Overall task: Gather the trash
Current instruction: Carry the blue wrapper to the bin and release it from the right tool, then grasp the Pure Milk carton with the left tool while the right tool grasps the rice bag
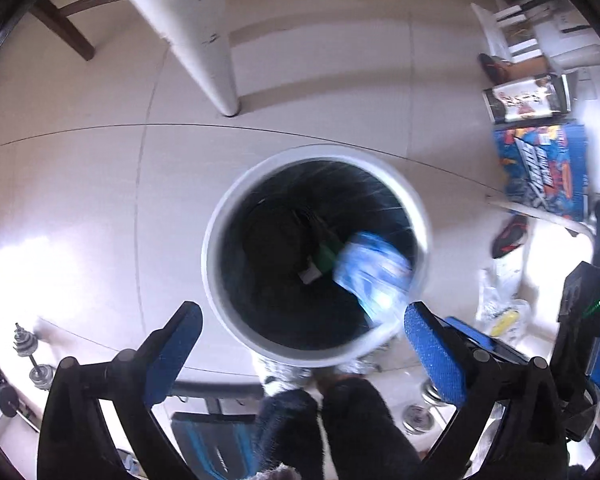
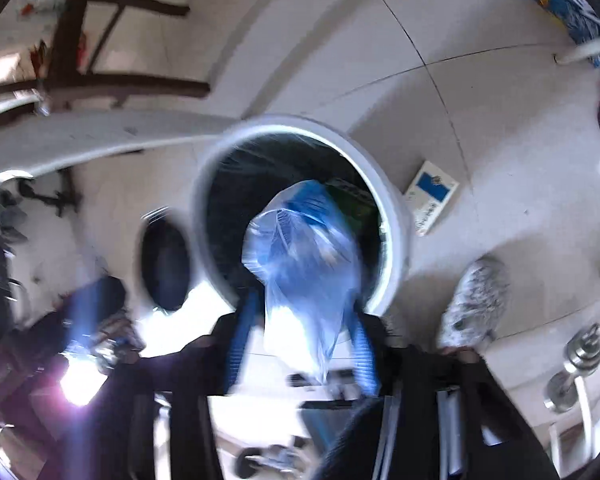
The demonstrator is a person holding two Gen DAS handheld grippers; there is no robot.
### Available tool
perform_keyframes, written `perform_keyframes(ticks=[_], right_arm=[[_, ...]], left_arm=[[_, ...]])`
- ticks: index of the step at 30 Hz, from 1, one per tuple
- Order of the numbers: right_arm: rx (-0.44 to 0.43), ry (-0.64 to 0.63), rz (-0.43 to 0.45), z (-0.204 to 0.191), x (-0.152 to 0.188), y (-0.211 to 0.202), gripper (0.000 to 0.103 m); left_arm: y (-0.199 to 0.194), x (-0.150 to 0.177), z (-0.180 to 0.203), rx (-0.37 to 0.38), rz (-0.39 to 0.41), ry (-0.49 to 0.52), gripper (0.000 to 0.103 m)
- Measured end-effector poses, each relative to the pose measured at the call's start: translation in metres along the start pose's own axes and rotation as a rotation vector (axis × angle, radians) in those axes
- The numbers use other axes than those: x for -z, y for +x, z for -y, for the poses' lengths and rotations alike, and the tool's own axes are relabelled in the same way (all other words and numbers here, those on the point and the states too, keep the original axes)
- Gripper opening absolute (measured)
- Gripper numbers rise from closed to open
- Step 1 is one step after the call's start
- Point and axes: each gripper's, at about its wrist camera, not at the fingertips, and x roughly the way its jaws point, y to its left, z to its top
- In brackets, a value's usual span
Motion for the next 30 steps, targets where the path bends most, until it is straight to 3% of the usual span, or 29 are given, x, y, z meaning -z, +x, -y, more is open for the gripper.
perform_keyframes(ticks=[1, 3, 6, 11, 14, 24, 30], right_arm=[[0.023, -0.018, 0.004, 0.001, 0.000, 0.007, 0.067], [0.112, -0.059, 0.016, -0.001, 0.003, 0.016, 0.094], [0.220, -0.107, 0.050, -0.006, 0.010, 0.018, 0.101], [0.344, -0.169, 0.099, -0.023, 0.020, 0.007, 0.102], [0.366, -0.176, 0.111, -0.034, 0.026, -0.001, 0.102], [0.365, -0.151, 0.145, -0.059, 0.058, -0.056, 0.103], [0.361, -0.153, 0.172, -0.079, 0.087, -0.111, 0.103]], left_arm=[[0.000, 0.001, -0.002, -0.022, 0.012, -0.001, 0.103], [-0.002, 0.005, -0.009, -0.077, 0.039, 0.004, 0.103], [-0.010, 0.014, -0.017, -0.145, 0.056, 0.019, 0.103], [-0.024, 0.028, -0.024, -0.216, 0.070, 0.041, 0.103], [-0.034, 0.035, -0.022, -0.228, 0.078, 0.046, 0.103], [-0.089, 0.066, -0.012, -0.221, 0.112, 0.050, 0.103], [-0.141, 0.094, -0.002, -0.200, 0.125, 0.067, 0.103]])
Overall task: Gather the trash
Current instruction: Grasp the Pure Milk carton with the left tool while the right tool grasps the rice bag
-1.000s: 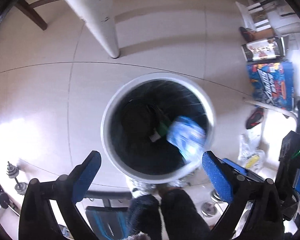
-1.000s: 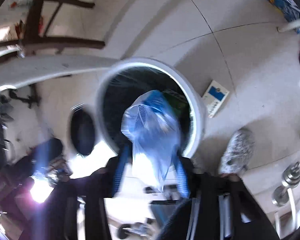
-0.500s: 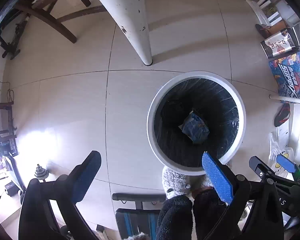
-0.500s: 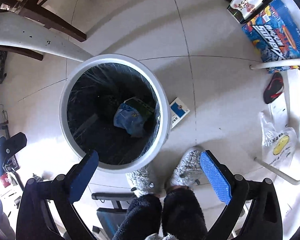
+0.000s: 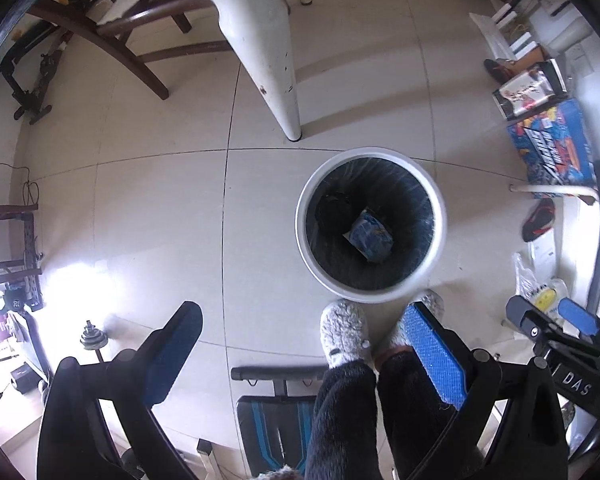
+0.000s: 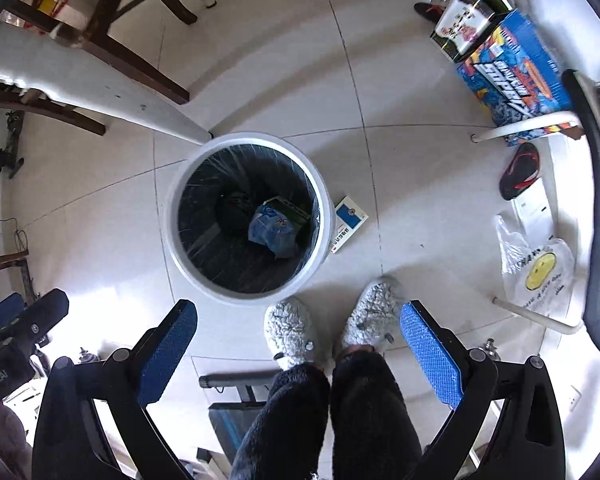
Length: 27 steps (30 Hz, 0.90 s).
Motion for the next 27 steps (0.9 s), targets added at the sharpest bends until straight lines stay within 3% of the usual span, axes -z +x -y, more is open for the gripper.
perform_keyframes(ticks=[11, 15, 20, 25, 27], right_arm=[[-0.030, 0.000, 0.063, 0.002, 0.039, -0.163, 0.103], [-0.077, 0.027, 0.086, 0.000, 0.050, -0.231, 0.103], [-0.144, 0.078, 0.178, 0.010, 0.036, -0.315, 0.103], [-0.195, 0.168, 0.291, 0.044, -0.012, -0.395, 0.103], [-0.214, 0.210, 0.320, 0.063, -0.034, -0.415, 0.103]], left_arm=[[-0.131, 0.037, 0.011, 0.069, 0.046, 0.049, 0.103], [-0.193, 0.033, 0.017, 0.088, 0.111, 0.059, 0.103], [-0.263, -0.005, 0.037, 0.093, 0.240, 0.087, 0.103], [-0.325, -0.074, 0.077, 0.051, 0.392, 0.137, 0.103], [-0.340, -0.110, 0.098, 0.002, 0.441, 0.164, 0.103]])
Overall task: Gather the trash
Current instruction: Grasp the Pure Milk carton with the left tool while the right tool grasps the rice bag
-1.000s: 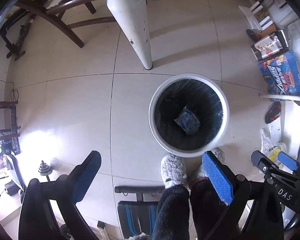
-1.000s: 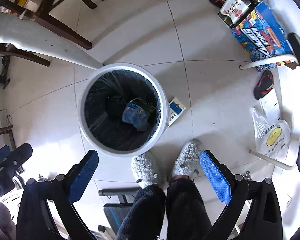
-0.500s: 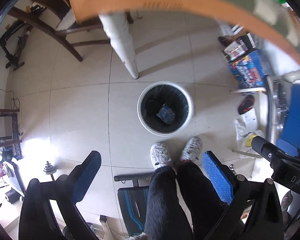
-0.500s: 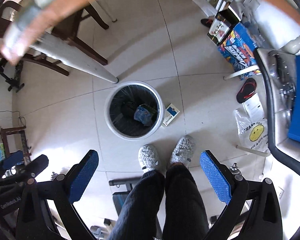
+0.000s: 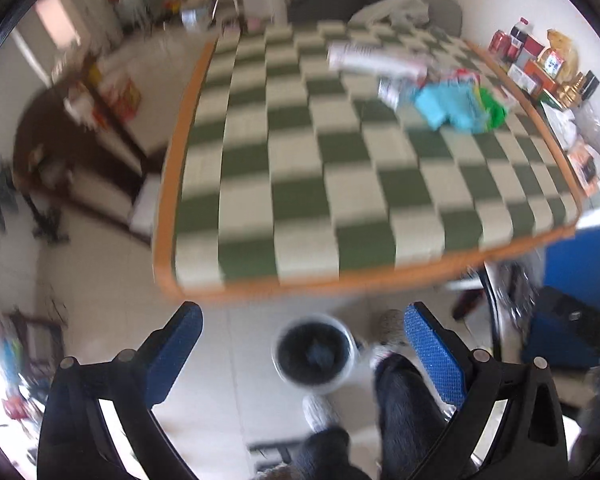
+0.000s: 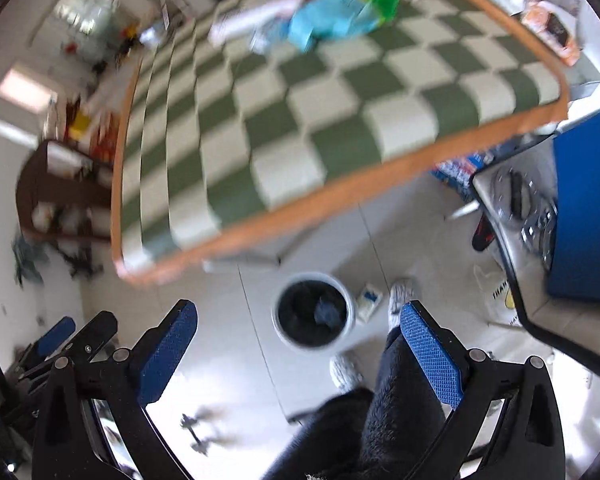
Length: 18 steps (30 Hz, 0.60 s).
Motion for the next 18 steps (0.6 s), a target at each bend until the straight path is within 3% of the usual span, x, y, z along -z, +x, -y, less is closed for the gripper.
perform_keyframes(ticks=[4, 7, 11, 15, 18], right_arm=[[-0.022, 0.089, 0.060, 0.033, -0.081, -0.020, 0.103], [-0.039, 0.149, 0.069, 0.062, -0.152, -0.013, 0.103], [-0.059, 0.217, 0.025, 0.095, -0.240, 0.021, 0.103], [-0.079, 0.283, -0.033, 0.120, -0.302, 0.067, 0.102], [-0.088, 0.314, -0.084, 0.132, -0.340, 0.104, 0.099]], left_arm=[[0.018, -0.080, 0.025, -0.040, 0.042, 0.048, 0.103], [0.052, -0.143, 0.056, -0.055, 0.036, 0.099, 0.103], [0.095, -0.204, 0.091, -0.052, -0.024, 0.182, 0.103], [0.159, -0.258, 0.129, -0.044, -0.113, 0.306, 0.102], [0.196, -0.282, 0.149, -0.041, -0.169, 0.386, 0.095]])
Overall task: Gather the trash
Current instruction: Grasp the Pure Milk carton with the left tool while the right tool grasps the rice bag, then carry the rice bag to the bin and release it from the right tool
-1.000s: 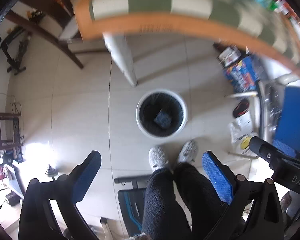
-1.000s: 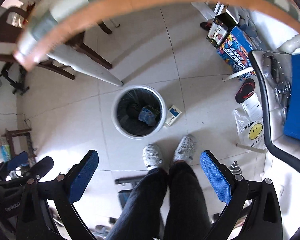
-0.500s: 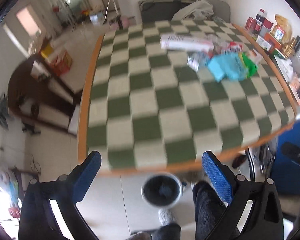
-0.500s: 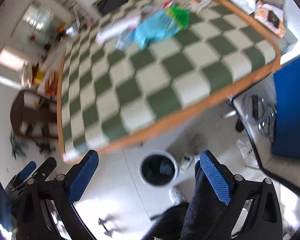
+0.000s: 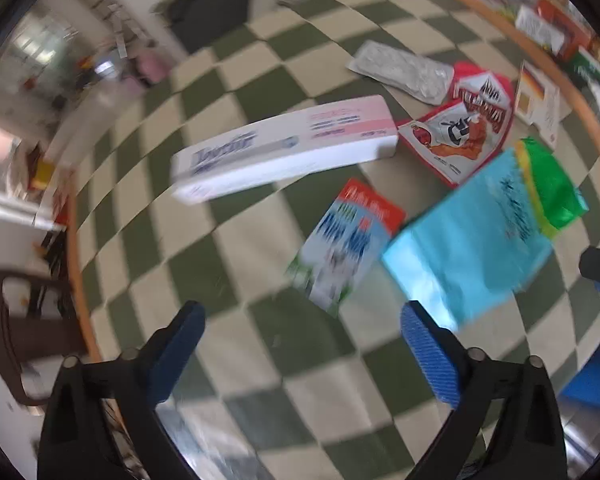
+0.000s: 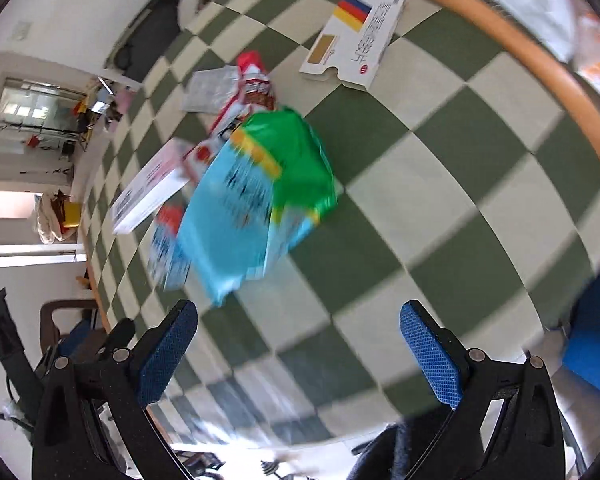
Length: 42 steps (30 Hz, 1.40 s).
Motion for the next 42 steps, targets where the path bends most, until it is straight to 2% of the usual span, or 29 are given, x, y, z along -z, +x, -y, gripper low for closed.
perform_keyframes(ticks=[1, 2, 4, 7, 8, 9, 10, 11, 12, 13, 17, 21, 28, 31, 37, 38, 39, 42], right_arm=[[-0.003, 0.007, -0.014, 0.001, -0.012, 0.010, 0.097], [-0.008, 0.017, -0.031, 0.000, -0.025, 0.022, 0.094], [-0.019, 0.038, -0.050, 0.000, -0.041, 0.036, 0.089], [-0.039, 0.066, -0.086, -0.001, -0.059, 0.059, 0.076], [-0.039, 0.069, -0.099, -0.002, -0.064, 0.065, 0.069], [-0.037, 0.065, -0.101, -0.003, -0.068, 0.069, 0.052], [-0.034, 0.059, -0.101, -0.003, -0.070, 0.071, 0.045], [-0.015, 0.052, -0.105, -0.003, -0.073, 0.074, 0.040], [-0.028, 0.058, -0.102, -0.001, -0.075, 0.075, 0.035], [-0.031, 0.053, -0.095, 0.002, -0.075, 0.073, 0.021], [0.001, -0.005, -0.050, 0.002, -0.079, 0.061, 0.016], [0.005, -0.020, -0.036, 0.004, -0.078, 0.051, 0.014], [-0.011, -0.058, 0.008, -0.010, -0.062, 0.030, 0.013], [-0.018, -0.080, 0.025, -0.015, -0.049, 0.019, 0.013], [-0.040, -0.134, 0.076, -0.018, 0.001, -0.017, 0.013], [-0.047, -0.143, 0.086, -0.020, 0.014, -0.023, 0.013], [-0.051, -0.152, 0.094, -0.022, 0.027, -0.028, 0.013], [-0.063, -0.175, 0.115, -0.022, 0.068, -0.044, 0.013]], left_arm=[[0.008, -0.008, 0.003, 0.003, -0.017, 0.022, 0.089], [0.016, -0.015, 0.006, 0.013, -0.038, 0.046, 0.088], [0.030, -0.026, 0.012, 0.031, -0.073, 0.096, 0.088], [0.044, -0.034, 0.022, 0.033, -0.115, 0.159, 0.088], [0.046, -0.035, 0.024, 0.031, -0.123, 0.172, 0.088], [0.049, -0.036, 0.025, 0.030, -0.131, 0.180, 0.088], [0.050, -0.037, 0.026, 0.033, -0.135, 0.183, 0.082], [0.052, -0.036, 0.026, 0.041, -0.141, 0.180, 0.064], [0.053, -0.035, 0.025, 0.055, -0.152, 0.166, 0.057], [0.052, -0.035, 0.023, 0.066, -0.150, 0.146, 0.057], [0.045, -0.031, 0.015, 0.107, -0.141, 0.055, 0.055], [0.029, -0.019, 0.009, 0.099, -0.115, -0.032, 0.054], [-0.014, 0.025, 0.003, 0.084, -0.040, -0.200, 0.054], [-0.033, 0.054, -0.002, 0.098, -0.004, -0.271, 0.054], [-0.066, 0.123, -0.027, 0.148, 0.066, -0.358, 0.053], [-0.075, 0.141, -0.029, 0.156, 0.081, -0.368, 0.053], [-0.070, 0.142, -0.035, 0.162, 0.089, -0.373, 0.053], [-0.082, 0.181, -0.043, 0.181, 0.128, -0.387, 0.053]])
